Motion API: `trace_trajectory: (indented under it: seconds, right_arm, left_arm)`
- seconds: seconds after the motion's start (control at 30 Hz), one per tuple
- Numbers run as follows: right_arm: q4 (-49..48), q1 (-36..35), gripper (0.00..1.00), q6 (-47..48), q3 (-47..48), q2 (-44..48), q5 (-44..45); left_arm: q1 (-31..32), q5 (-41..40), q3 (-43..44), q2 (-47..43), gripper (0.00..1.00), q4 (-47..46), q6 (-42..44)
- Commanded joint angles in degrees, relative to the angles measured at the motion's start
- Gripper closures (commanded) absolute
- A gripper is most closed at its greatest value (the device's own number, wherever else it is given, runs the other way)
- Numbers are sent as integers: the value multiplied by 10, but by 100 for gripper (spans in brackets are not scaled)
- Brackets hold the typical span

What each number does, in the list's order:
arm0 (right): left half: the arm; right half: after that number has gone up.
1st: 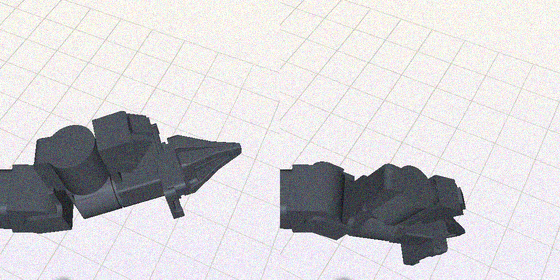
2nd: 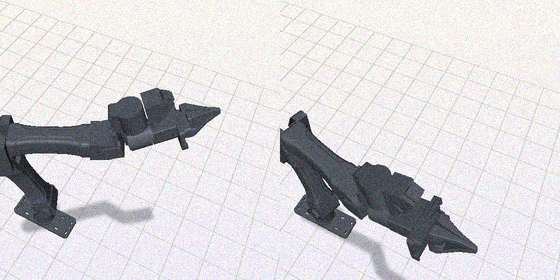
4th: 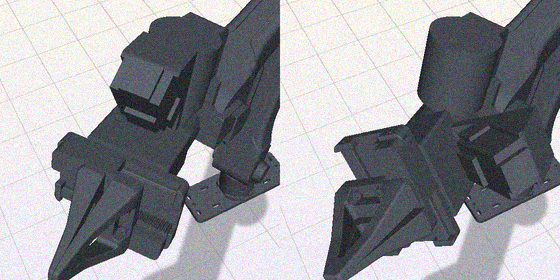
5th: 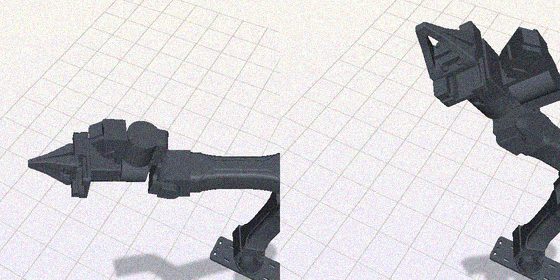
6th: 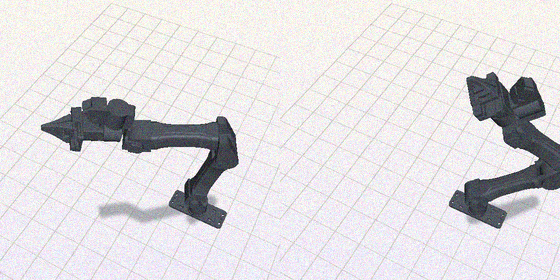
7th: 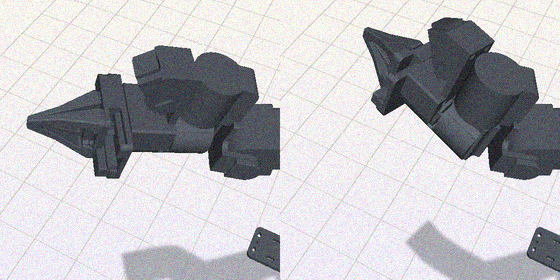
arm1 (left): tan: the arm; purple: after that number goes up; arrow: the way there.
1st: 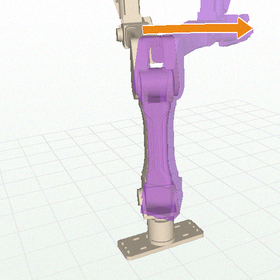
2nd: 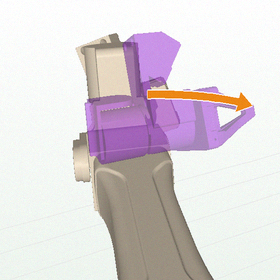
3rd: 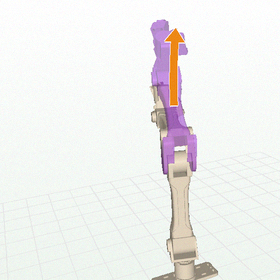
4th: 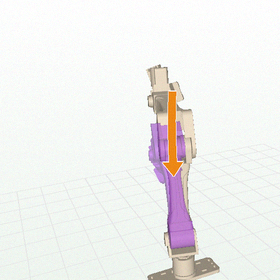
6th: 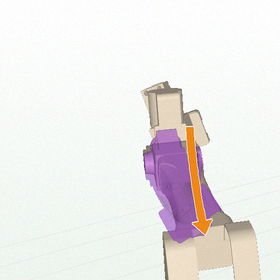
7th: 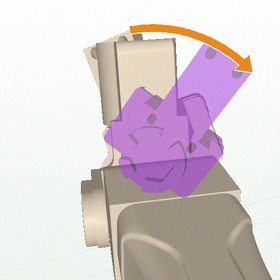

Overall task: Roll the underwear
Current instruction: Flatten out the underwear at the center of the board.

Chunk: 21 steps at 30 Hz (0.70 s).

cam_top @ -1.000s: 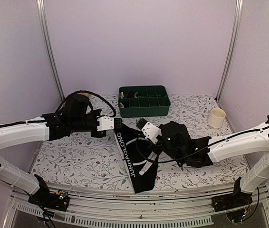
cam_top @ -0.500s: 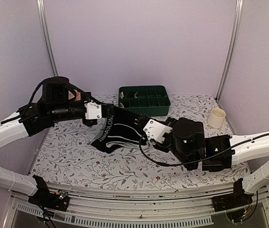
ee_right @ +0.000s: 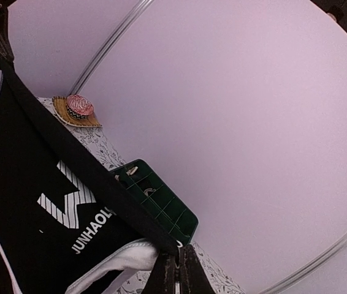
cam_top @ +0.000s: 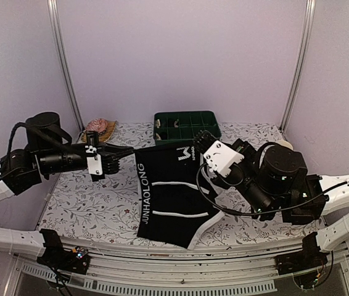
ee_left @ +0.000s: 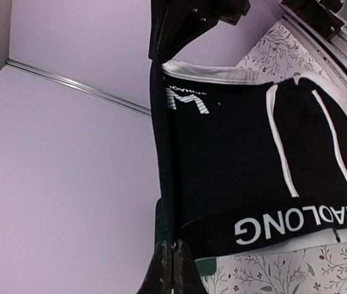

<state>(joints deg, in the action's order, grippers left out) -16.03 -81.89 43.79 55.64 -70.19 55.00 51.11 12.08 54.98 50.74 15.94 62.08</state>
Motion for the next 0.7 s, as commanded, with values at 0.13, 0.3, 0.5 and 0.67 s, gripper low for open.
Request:
trace_trajectory:
  seconds: [0.13,0.3,0.5,0.67]
  right_arm:
    - [-55,-13,98,33,-11,17,41]
    - [-96,-37,98,67,-29,30,34]
    - [-143,-83,98,127,-38,38,43]
    - [-190,-94,98,160,-47,38,52]
  left_arm:
    - [10,23,-35,-32,100,20,-34]
    - [13,26,-55,-50,100,19,-44]
    - [18,55,-62,-93,100,19,-60]
    - [20,64,-76,-111,100,19,-59]
